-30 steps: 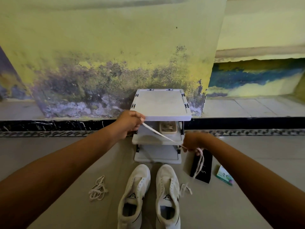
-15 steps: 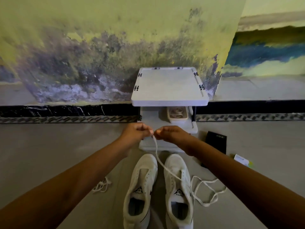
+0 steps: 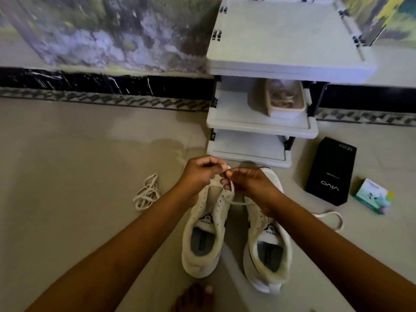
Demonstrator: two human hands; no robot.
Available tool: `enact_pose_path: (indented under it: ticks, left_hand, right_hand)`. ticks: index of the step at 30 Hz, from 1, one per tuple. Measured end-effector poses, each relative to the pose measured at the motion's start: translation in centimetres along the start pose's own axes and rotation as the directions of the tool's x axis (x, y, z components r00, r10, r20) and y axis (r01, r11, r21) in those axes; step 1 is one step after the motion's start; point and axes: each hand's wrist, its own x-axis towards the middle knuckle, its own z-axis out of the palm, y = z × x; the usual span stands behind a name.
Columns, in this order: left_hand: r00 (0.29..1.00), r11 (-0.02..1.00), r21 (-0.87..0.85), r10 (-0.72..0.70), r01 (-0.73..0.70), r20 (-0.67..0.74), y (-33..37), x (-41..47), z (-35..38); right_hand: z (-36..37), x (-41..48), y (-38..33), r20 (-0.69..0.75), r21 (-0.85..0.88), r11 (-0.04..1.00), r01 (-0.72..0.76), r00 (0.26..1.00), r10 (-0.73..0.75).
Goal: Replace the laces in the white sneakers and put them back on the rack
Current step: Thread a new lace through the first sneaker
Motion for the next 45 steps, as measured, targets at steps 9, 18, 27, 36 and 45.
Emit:
enact_pose_path:
  ticks: [9,18,27,36,45]
  left_hand:
    - [0.979,0.829,0.537,-0.202,0.157,0.026,-4.9,0.1,-1.4]
    - [0.997,0.779,0.623,-0.049,0.073,-0.055,-5.9,1.2,-2.0]
    - [0.975,0.911,0.350,-0.192,0.218,-0.109,-6.4,1.5,-2.8]
    - [0.990,0.927,0.351,-0.103,0.131,-0.098,-6.9,0.9,-2.7]
    - [0.995,0.903,0.424,-0.035,0.073,-0.097,-7.0,0.7,-2.3]
  right_hand:
    - [1.2,1.0,2.5,-0.239,-0.270,0.959,-0.085,0.971,0.019]
    - [3.3,2.7,4.3,-0.181,-0.652,0.758,-0.039,0.978,-0.105]
    - [4.2,3.7,4.7,-0.198,-0.750,0.658,-0.059,0.971,-0.138]
    - [4.8,3.7,4.7,-0.234,-0.833,0.541,-0.120,0.961,-0.148]
    - [4.9,3.5,5.0,-0.241,-0.808,0.575,-0.126,0.962,-0.129]
